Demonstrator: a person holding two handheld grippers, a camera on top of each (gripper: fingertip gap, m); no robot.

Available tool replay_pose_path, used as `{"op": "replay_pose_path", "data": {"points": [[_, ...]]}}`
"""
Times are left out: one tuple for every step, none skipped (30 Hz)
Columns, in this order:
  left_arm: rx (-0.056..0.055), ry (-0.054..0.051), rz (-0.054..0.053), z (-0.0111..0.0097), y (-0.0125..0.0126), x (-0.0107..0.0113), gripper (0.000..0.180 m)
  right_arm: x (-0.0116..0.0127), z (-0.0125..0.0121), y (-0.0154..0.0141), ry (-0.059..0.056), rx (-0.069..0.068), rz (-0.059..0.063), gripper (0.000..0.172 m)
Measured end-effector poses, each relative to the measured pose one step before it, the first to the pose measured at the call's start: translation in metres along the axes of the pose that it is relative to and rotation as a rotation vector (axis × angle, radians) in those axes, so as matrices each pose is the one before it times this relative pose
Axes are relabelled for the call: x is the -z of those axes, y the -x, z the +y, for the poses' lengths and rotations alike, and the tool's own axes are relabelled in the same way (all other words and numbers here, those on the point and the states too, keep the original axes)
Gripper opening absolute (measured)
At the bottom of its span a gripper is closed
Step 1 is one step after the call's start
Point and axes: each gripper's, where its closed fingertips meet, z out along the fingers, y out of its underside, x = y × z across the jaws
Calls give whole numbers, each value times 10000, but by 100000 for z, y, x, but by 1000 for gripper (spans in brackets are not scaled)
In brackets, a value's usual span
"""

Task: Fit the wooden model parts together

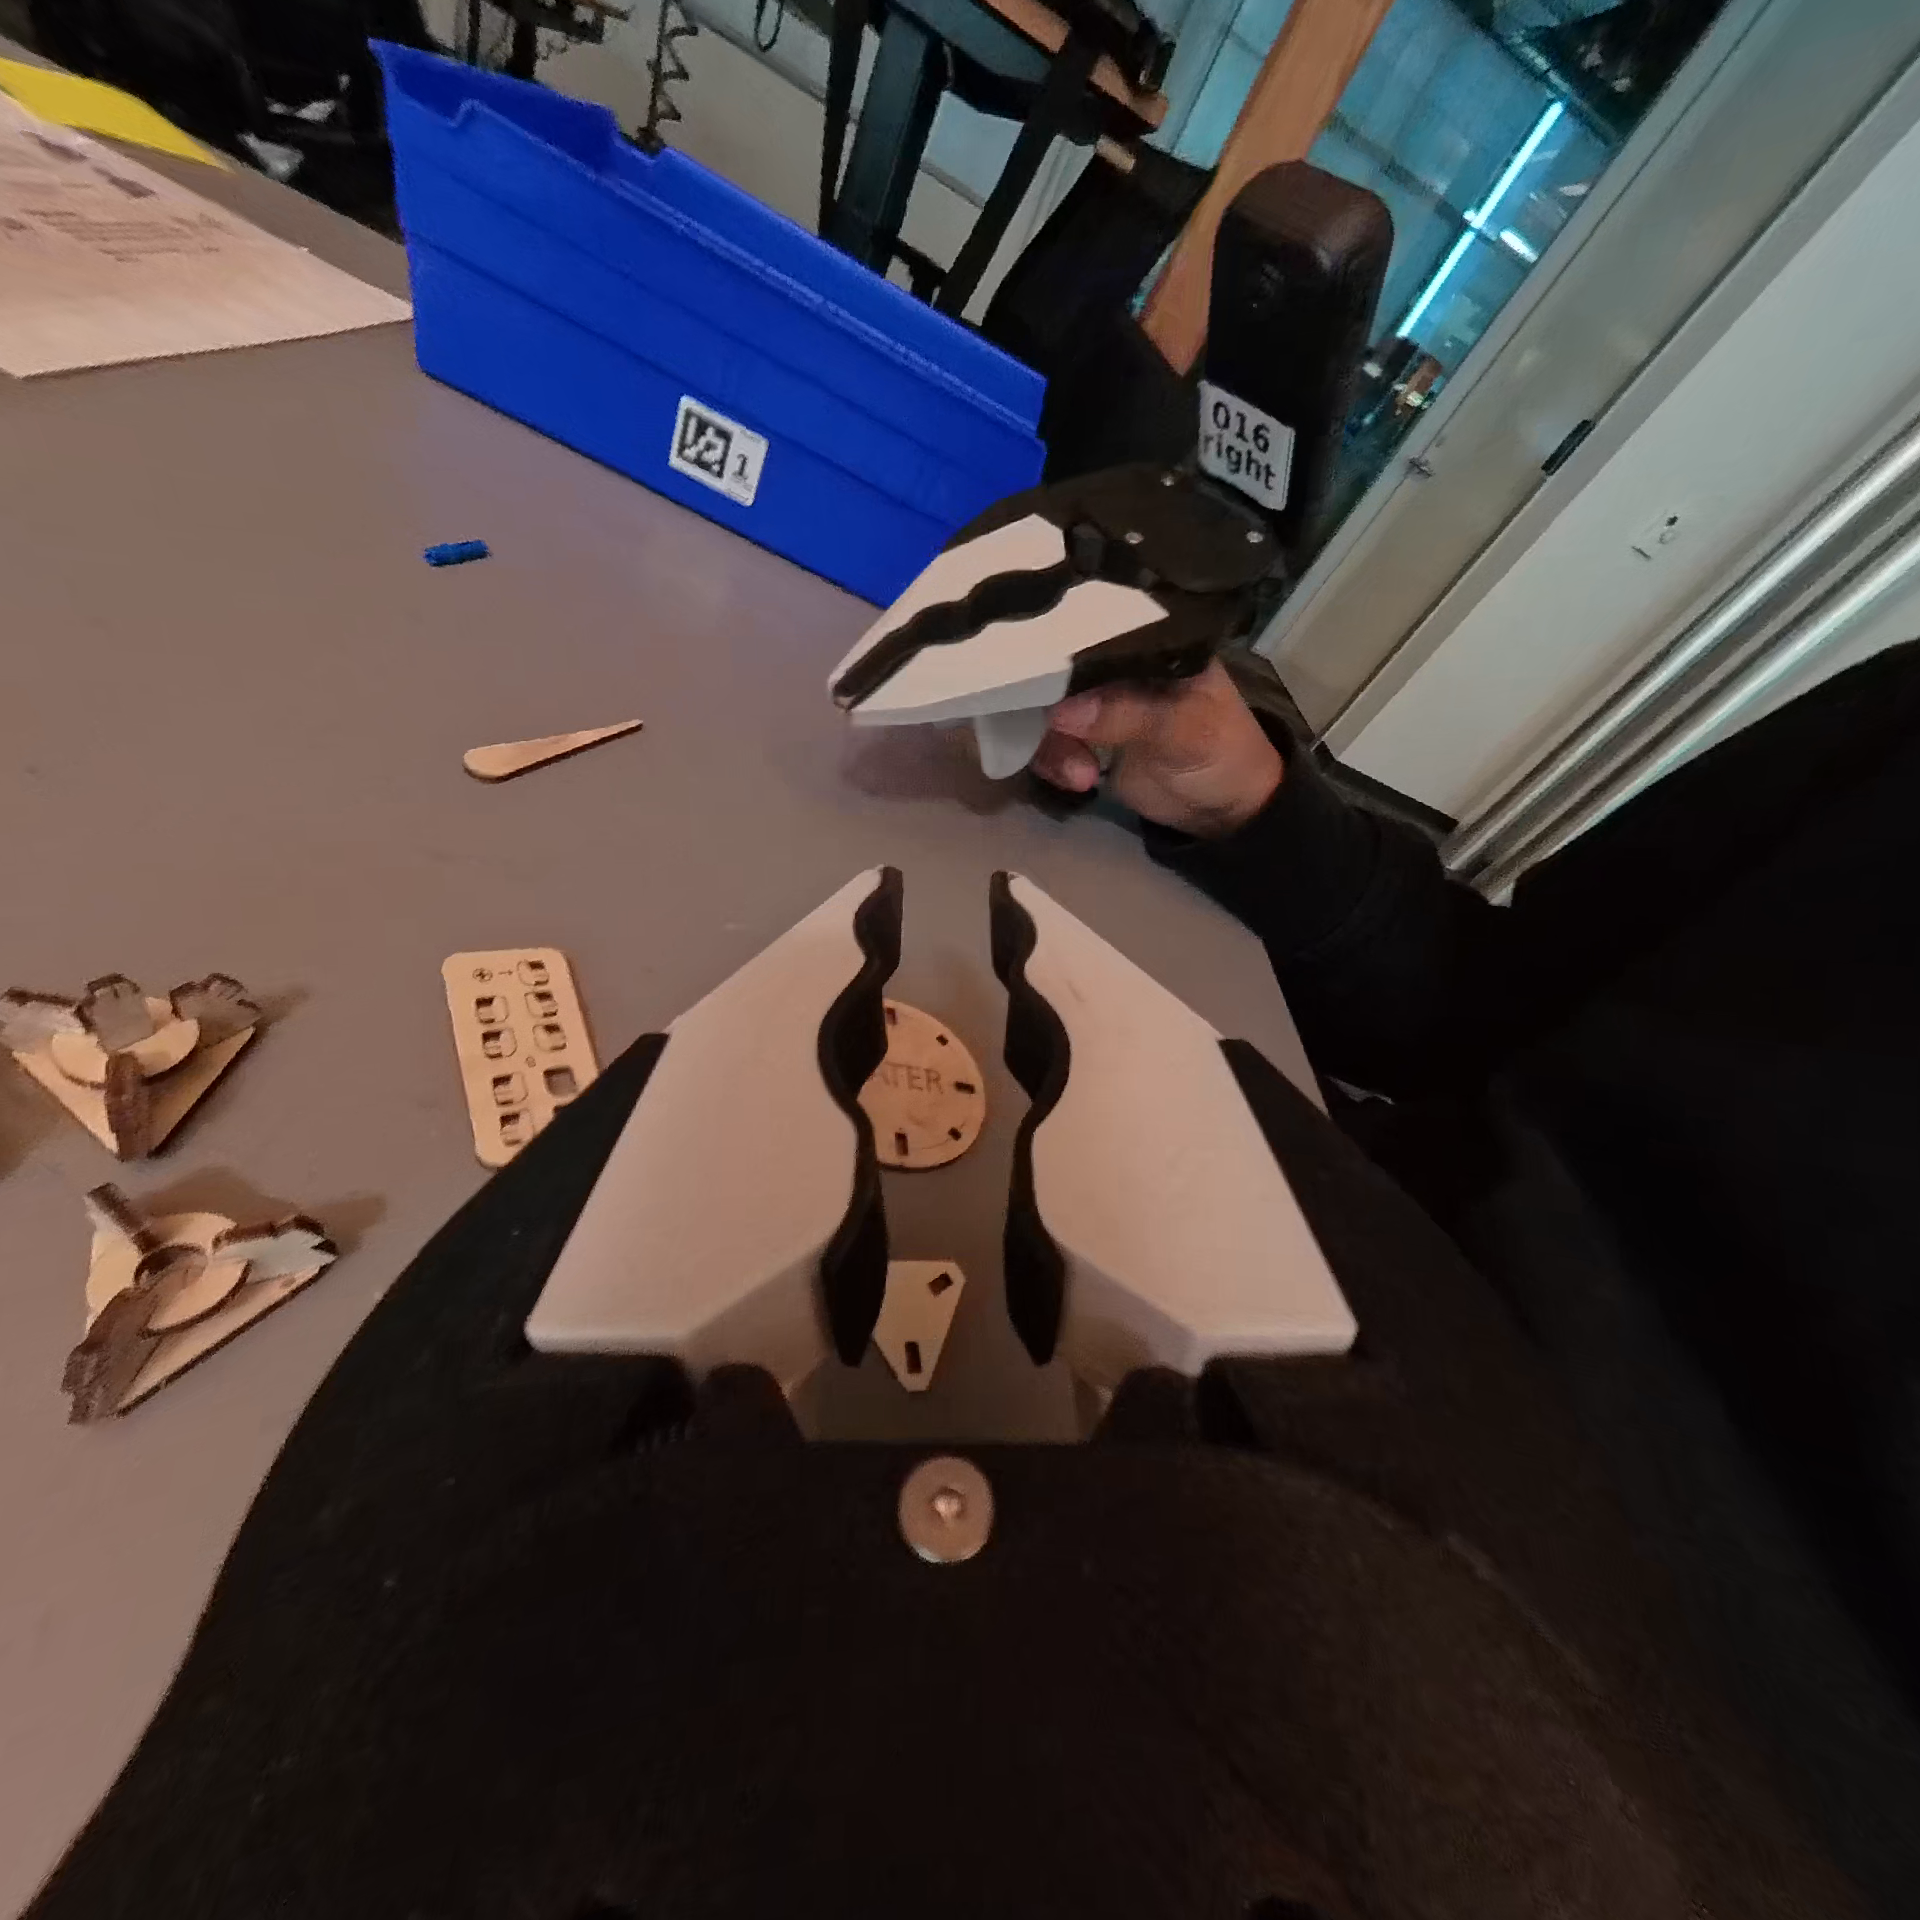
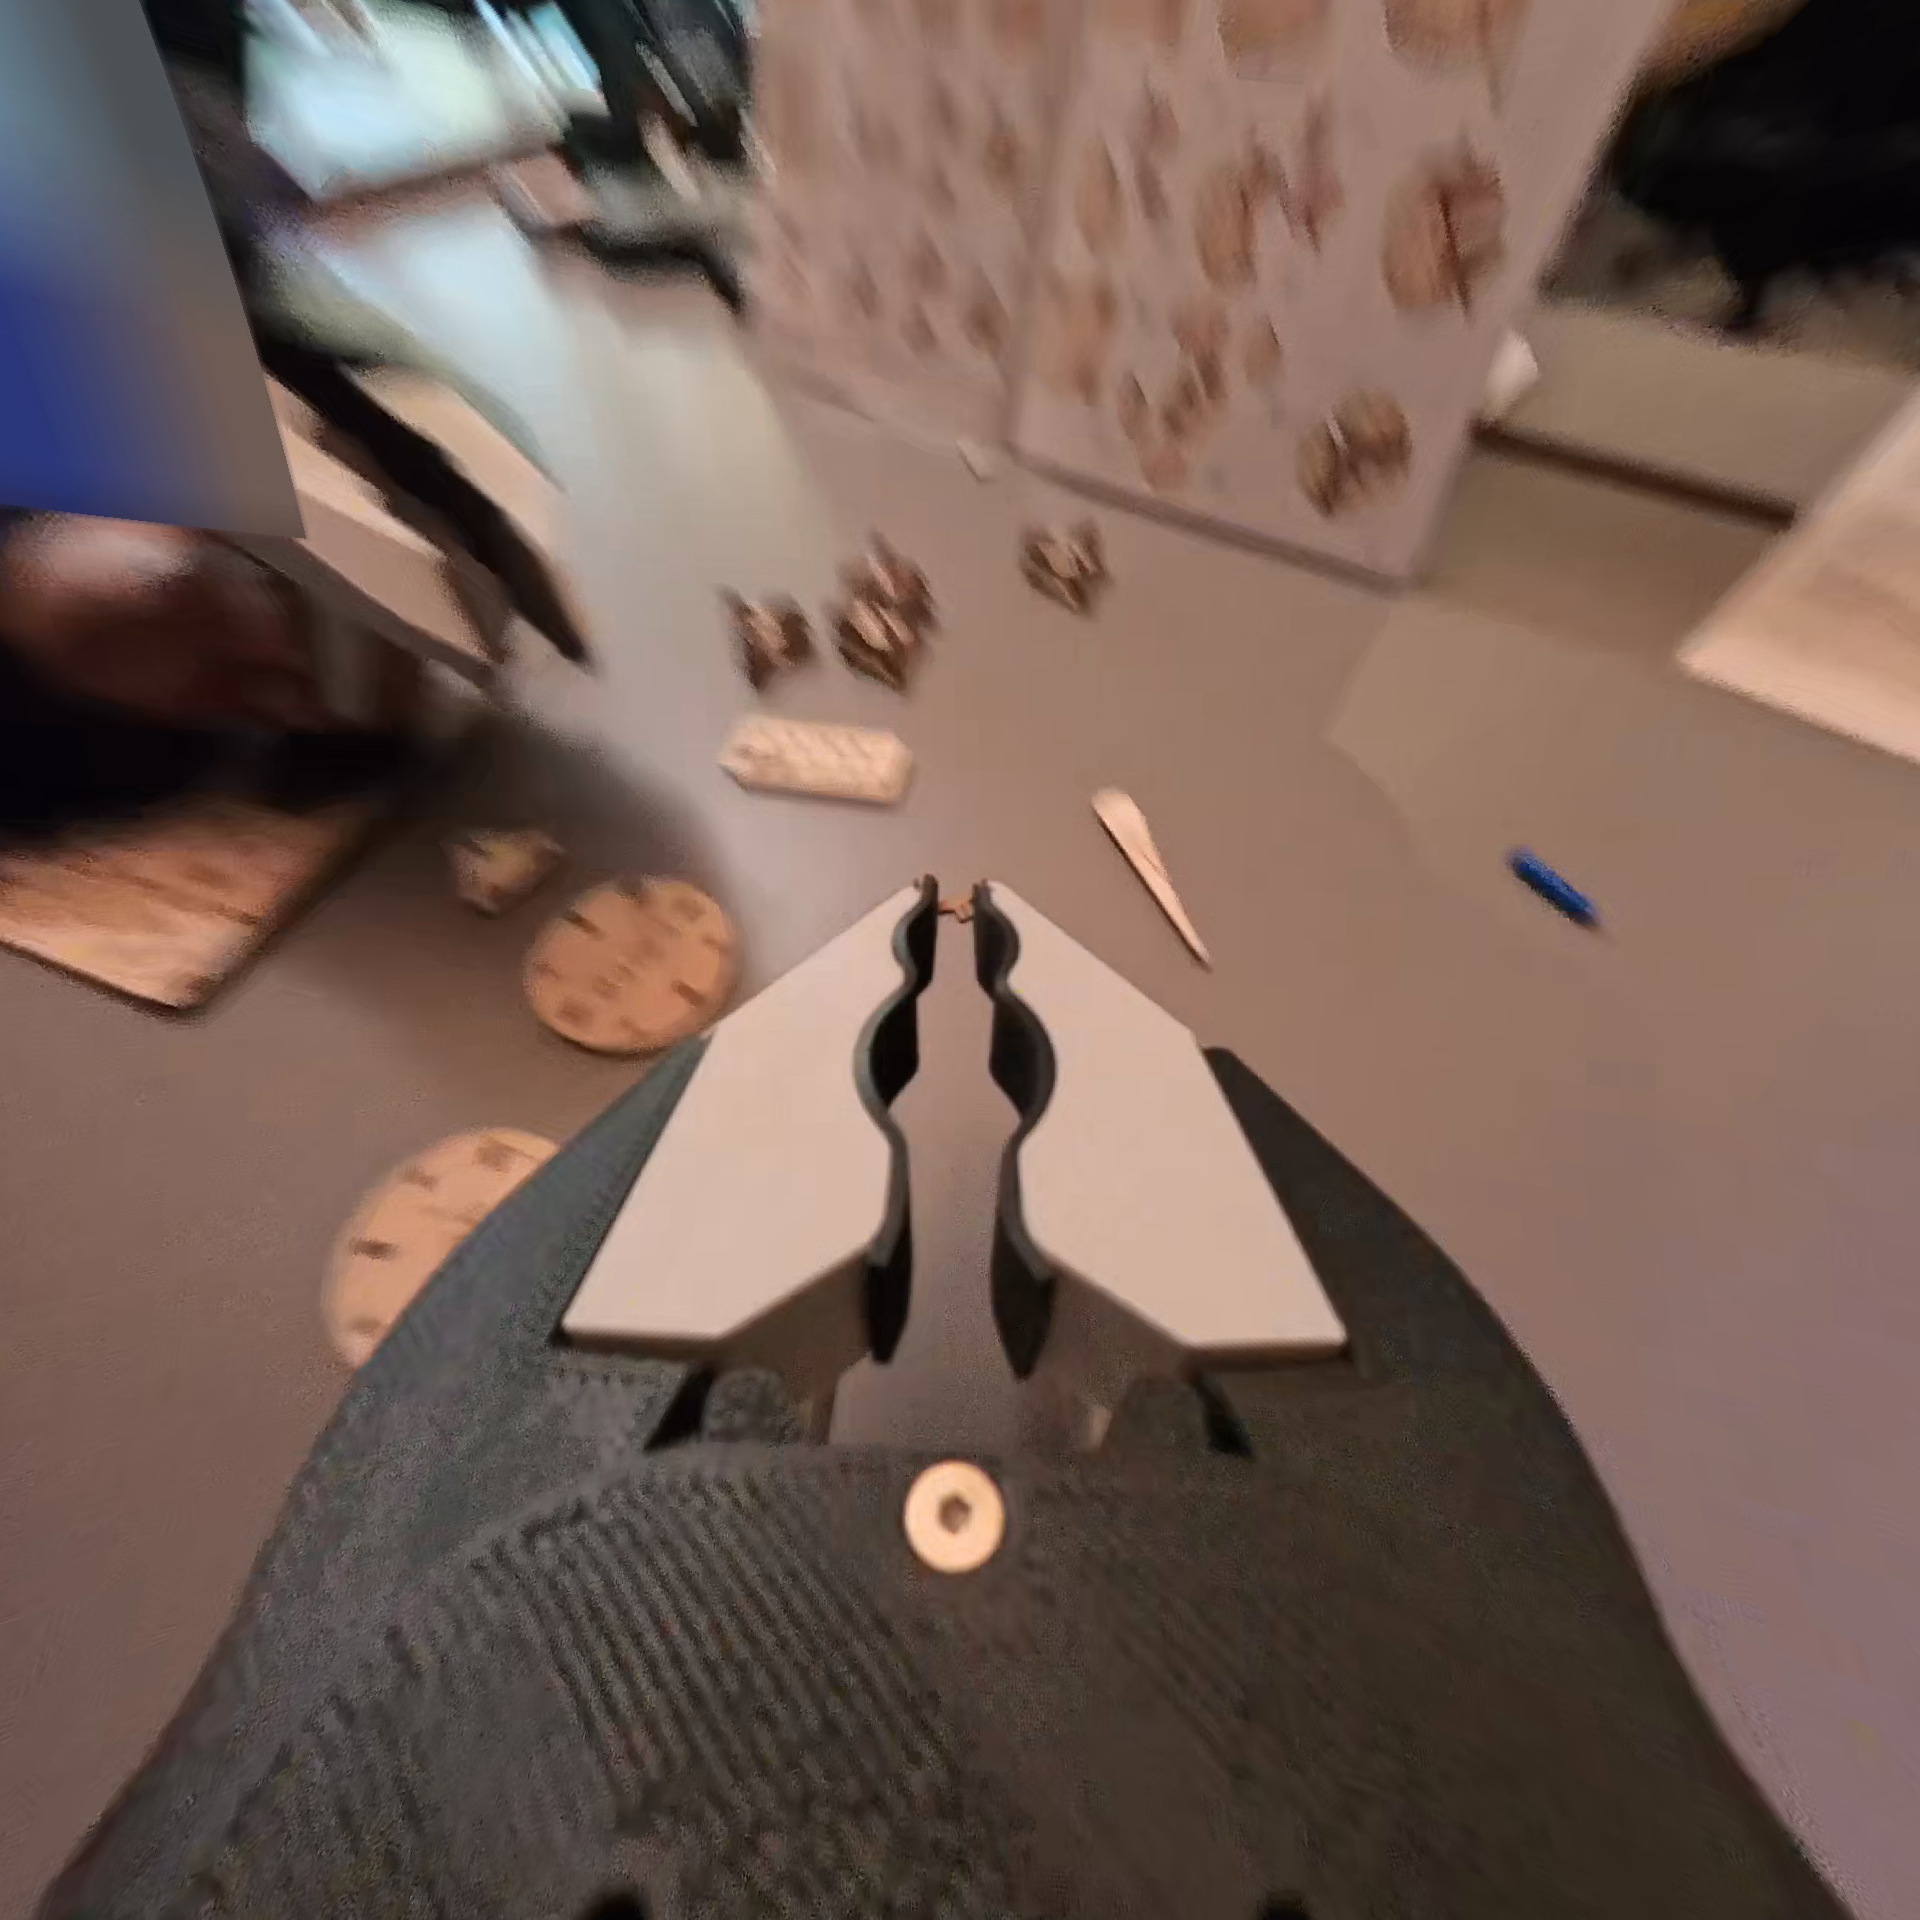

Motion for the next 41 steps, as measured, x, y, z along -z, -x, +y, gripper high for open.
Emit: {"op": "replay_pose_path", "data": {"points": [[-165,-155,135,-239,-354,13,16,415,-1692,1362,-1115,-485,-925,5],[-259,-191,134,-330,-456,53,17,247,-1576,1502,-1069,-792,-1146,4],[-369,-224,84,-484,-508,117,19,32,-1323,1505,-940,-1039,-1269,4],[-503,-278,-1,-600,-502,179,22,-211,-863,1220,-745,-1120,-1146,4],[-656,-361,-92,-777,-521,263,25,-429,-362,1010,-500,-1011,-1013,3],[-770,-437,-232,-927,-407,314,30,-608,40,835,-265,-813,-840,3],[-749,-323,-257,-794,-346,264,31,-743,211,668,-178,-579,-669,3],[-630,-99,-158,-473,-341,165,31,-792,284,527,-128,-438,-545,3],[-479,4,-100,-275,-298,58,30,-802,308,457,-85,-397,-514,4],[-302,37,-70,-134,-232,-37,28,-758,237,370,-94,-398,-493,4],[-144,57,0,-20,-228,-84,27,-683,187,290,-111,-413,-468,4],[-58,-1,10,-51,-190,-66,26,-574,216,213,-78,-422,-431,4],[-36,-53,-24,-114,-96,-4,25,-450,250,61,-23,-382,-314,4],[-52,-76,-72,-158,24,74,23,-346,343,-129,47,-315,-149,4],[-74,-60,-36,-176,10,111,21,-237,319,-144,75,-224,-74,4],[-96,-9,49,-94,-96,96,20,-92,-6,61,-89,-157,-153,4],[-31,23,23,-51,-29,39,17,29,-68,-67,-86,-104,-49,4],[-13,45,107,-9,-170,7,13,56,-31,-57,-31,-73,-12,4],[-18,19,41,-6,-90,-18,10,72,-49,-33,-24,-7,16,4],[-27,12,-32,11,-14,-26,9,72,-40,-48,-29,39,49,4],[-58,9,-3,24,-67,-31,7,39,-1,-22,-7,11,19,4],[-63,3,-20,13,-45,-13,7,17,6,8,-5,-39,-21,4],[-64,-9,-17,-23,-31,5,7,10,17,8,-12,-65,-42,4],[-54,4,-5,-2,-26,8,7,11,18,11,-7,-56,-32,3],[-23,12,0,5,-4,3,7,11,0,-12,-2,-12,1,3],[-21,-4,-11,0,4,23,7,15,-5,-15,3,24,23,4],[-31,-17,-22,-21,8,18,6,12,-21,-23,-2,24,24,4],[-19,-9,-20,-15,24,8,6,31,-53,-9,-13,24,20,4],[15,-30,-14,-41,31,36,6,53,-58,-19,-31,34,32,4],[59,-71,22,-93,13,55,7,75,-86,-56,-29,43,61,4],[126,-89,28,-99,62,60,8,104,-108,-48,-46,64,69,4],[235,-65,-6,-32,189,54,11,102,-175,7,-70,108,52,4],[377,-74,20,0,263,36,12,103,-214,109,-82,180,45,4],[545,-121,163,-40,135,25,14,107,-299,229,-103,297,26,4],[756,-144,341,-34,-11,-15,16,77,-356,334,-114,432,46,4],[1014,-118,523,52,-142,-90,16,19,-259,289,-23,580,143,4],[1277,-107,747,130,-317,-163,16,-54,-116,279,83,745,221,4],[1495,-136,886,109,-358,-200,17,-129,-24,344,155,874,231,4],[1636,-263,1028,-73,-401,-149,17,-171,90,298,231,920,274,3],[1583,-463,1228,-337,-616,25,17,-180,231,188,301,884,313,3],[1483,-544,1066,-414,-352,155,19,-185,231,265,289,807,218,4]]}}
